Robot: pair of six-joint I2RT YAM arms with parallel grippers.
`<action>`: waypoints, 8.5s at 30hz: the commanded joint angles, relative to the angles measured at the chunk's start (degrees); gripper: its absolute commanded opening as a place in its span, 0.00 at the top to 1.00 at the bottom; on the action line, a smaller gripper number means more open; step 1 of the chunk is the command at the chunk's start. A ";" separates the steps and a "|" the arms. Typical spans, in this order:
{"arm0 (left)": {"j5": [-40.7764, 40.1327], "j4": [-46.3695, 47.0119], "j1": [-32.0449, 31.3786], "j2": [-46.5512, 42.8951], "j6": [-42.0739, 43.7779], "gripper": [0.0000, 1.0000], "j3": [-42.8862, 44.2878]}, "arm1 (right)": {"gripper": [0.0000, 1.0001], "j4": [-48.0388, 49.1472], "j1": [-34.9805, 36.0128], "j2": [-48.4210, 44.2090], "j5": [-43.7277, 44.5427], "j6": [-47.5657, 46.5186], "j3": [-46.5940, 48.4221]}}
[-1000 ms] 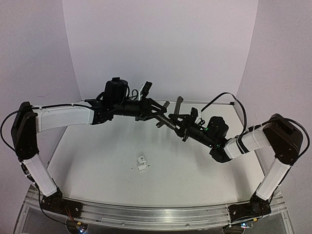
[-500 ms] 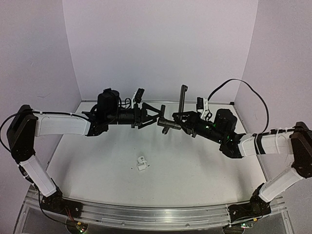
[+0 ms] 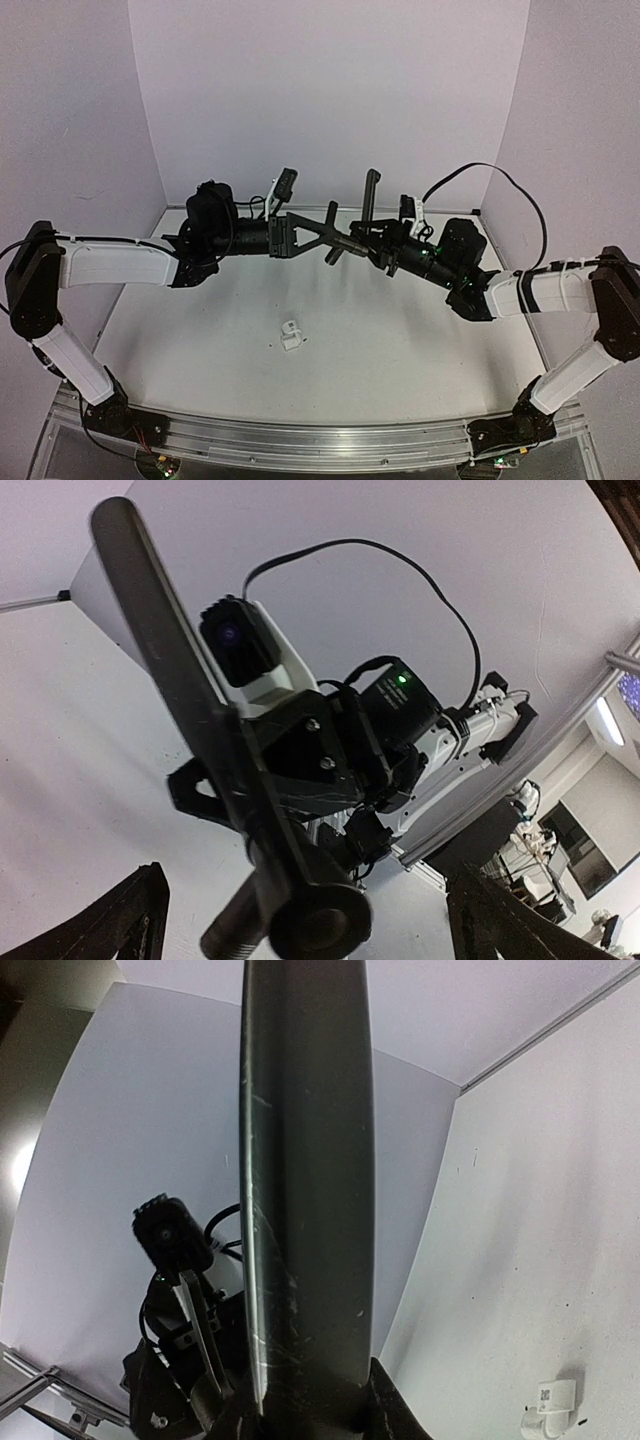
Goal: Install the water faucets
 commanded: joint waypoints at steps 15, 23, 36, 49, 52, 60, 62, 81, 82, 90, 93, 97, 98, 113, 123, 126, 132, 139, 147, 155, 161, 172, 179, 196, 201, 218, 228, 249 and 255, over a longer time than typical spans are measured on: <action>-13.97 -6.67 -2.80 -0.87 6.80 0.50 2.59 | 1.00 7.24 0.29 1.00 1.65 1.54 2.62; -17.10 -15.32 -2.71 -0.12 4.38 0.94 7.92 | 1.00 7.58 0.47 0.31 2.08 -7.90 1.49; -28.37 -42.06 -2.88 -0.96 9.50 1.00 18.73 | 0.84 11.93 1.26 4.93 3.95 -27.09 -0.93; -42.32 -60.98 -3.41 -7.17 13.71 1.00 21.82 | 0.44 21.66 1.26 23.04 0.65 -18.45 9.00; -44.42 -66.92 -3.41 -7.35 15.83 1.00 24.01 | 0.34 21.46 1.26 24.56 -0.28 -17.33 9.13; -43.45 -82.46 -3.41 -7.06 23.43 1.00 30.17 | 0.17 10.24 1.09 15.83 -5.74 -37.31 4.37; -42.97 -84.80 -3.41 -7.54 25.29 1.00 31.33 | 0.16 4.46 1.09 13.01 -11.70 -49.11 5.42; -41.60 -95.72 -3.50 -4.48 34.41 1.00 44.37 | 0.14 -27.52 3.87 22.77 -33.97 -88.62 37.40; -41.60 -95.70 -3.52 -4.53 34.33 1.00 44.44 | 0.14 -27.67 4.25 23.68 -33.89 -88.68 38.48; -39.75 -96.03 -3.47 -4.42 33.58 1.00 43.79 | 0.18 -27.66 7.54 28.79 -31.42 -88.90 44.85; -39.08 -96.24 -3.50 -4.23 33.81 1.00 43.86 | 0.21 -28.07 8.14 30.72 -31.27 -88.63 47.40; -38.66 -97.06 -3.50 -3.79 34.45 1.00 43.87 | 0.29 -29.78 8.56 32.78 -32.91 -88.83 50.67; -38.61 -97.18 -3.50 -3.65 34.58 1.00 43.88 | 0.31 -30.29 8.76 33.15 -33.13 -89.04 51.37; -39.05 -99.10 -3.45 -2.67 35.45 1.00 45.96 | 0.56 -33.52 10.14 37.08 -31.06 -92.31 55.10; -39.87 -99.07 -3.48 -2.89 34.63 1.00 46.50 | 0.93 -33.44 11.16 37.81 -29.21 -92.45 55.30; -39.88 -99.10 -3.50 -2.92 34.29 1.00 46.47 | 1.00 -32.54 11.14 37.84 -27.60 -91.30 54.83; -40.59 -98.89 -3.41 -3.22 31.94 0.70 47.36 | 1.00 -27.62 11.09 36.52 -20.88 -81.52 51.85; -47.42 -94.57 -3.17 -10.04 29.13 0.12 44.94 | 1.00 -18.54 9.92 29.42 -13.37 -74.43 39.16; -56.10 -81.51 -1.33 -24.57 22.66 0.03 28.47 | 1.00 -16.76 1.67 17.27 -11.53 -64.06 25.08; -51.80 -70.69 1.17 -28.27 10.20 0.02 9.75 | 1.00 -27.30 -4.88 -1.19 -4.29 -66.13 13.85; -38.53 -66.64 1.07 -18.34 6.97 0.12 4.33 | 1.00 -33.19 -5.26 -11.06 3.73 -76.67 7.13; -30.87 -62.07 -1.38 -1.52 2.39 0.21 5.78 | 1.00 -32.77 -6.14 -15.03 6.38 -82.60 0.08; -44.73 -62.89 -13.53 5.65 2.81 0.17 9.82 | 1.00 -31.26 -6.21 -18.39 6.52 -83.75 -2.37; -71.54 -82.03 -22.86 24.03 13.62 0.21 22.71 | 1.00 -30.32 -6.21 -21.77 3.97 -83.18 -4.39; -70.22 -83.53 -22.92 26.87 13.39 0.28 24.62 | 1.00 -29.85 -6.21 -22.60 3.32 -82.65 -4.92; -65.08 -83.39 -22.79 25.78 14.85 0.83 26.26 | 1.00 -29.30 -6.16 -25.17 3.93 -82.25 -6.84; -31.96 -71.12 -13.38 14.87 10.23 0.95 25.48 | 1.00 -29.23 -6.21 -25.34 3.84 -81.95 -7.34; 13.82 -24.46 -2.10 26.75 -24.80 0.96 12.70 | 1.00 -29.24 -6.21 -25.82 2.95 -81.53 -7.67; 7.70 -24.90 -2.16 28.13 -27.02 0.95 10.08 | 1.00 -29.24 -6.20 -25.89 3.10 -81.57 -7.82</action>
